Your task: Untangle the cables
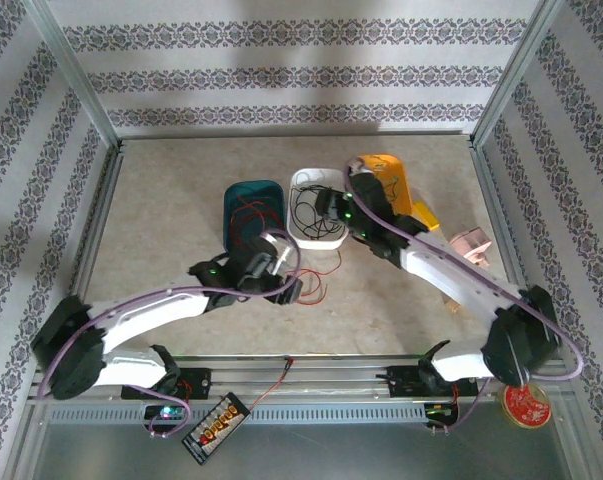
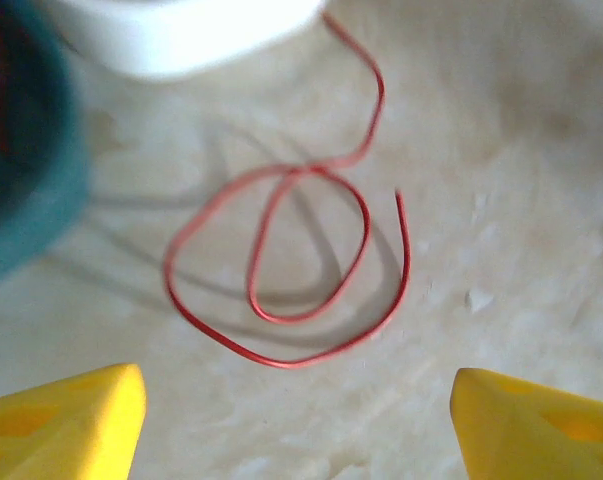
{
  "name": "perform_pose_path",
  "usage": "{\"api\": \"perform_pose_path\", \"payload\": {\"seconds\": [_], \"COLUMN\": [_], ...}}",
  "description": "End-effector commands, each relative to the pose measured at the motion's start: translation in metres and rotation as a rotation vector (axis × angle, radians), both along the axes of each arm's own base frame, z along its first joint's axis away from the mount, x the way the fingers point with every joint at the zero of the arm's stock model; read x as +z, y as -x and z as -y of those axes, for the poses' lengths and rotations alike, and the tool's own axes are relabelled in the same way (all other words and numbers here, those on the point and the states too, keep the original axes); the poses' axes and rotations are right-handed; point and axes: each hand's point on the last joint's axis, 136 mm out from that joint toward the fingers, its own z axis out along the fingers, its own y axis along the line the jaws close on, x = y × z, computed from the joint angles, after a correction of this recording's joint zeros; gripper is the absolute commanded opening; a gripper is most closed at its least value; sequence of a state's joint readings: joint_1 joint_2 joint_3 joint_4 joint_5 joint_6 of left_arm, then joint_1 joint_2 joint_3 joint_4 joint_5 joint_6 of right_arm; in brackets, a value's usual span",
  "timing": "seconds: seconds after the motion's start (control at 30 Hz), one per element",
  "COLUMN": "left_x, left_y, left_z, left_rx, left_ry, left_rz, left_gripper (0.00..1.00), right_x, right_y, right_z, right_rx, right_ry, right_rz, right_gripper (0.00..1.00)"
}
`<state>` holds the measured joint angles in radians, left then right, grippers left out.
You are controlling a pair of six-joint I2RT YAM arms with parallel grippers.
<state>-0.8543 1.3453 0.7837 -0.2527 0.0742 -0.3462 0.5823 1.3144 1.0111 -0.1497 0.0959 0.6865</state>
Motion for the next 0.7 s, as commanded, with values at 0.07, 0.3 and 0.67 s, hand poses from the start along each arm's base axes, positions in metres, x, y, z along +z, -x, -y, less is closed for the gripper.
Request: {"api": "perform_pose_path", "payload": {"seconds": [0.07, 0.3, 0.67], "left_x": [-0.022, -0.044, -0.082], "left_y": [-0.019, -0.048, -0.051], "left_z": [0.008, -0.007, -0.007], "left_rx": [0.027, 0.201, 0.254], "left_ry": [-0.161, -0.300, -0.429], "left_rz": [0.091, 0.129, 0.028], "left_gripper": [0.78, 0.77, 0.56], "right_x": [-0.010, -0.011, -0.002], "right_y": [0.023, 0.035, 0.034], "right_z": [0.050, 0.076, 0.075], "right_rx": [-0.110, -0.143, -0.128], "right_ry": [-0.010, -0.042, -0.048], "right_rz": [-0.009, 0.000, 0.020], "right_gripper": [0.44, 0.43, 0.43]}}
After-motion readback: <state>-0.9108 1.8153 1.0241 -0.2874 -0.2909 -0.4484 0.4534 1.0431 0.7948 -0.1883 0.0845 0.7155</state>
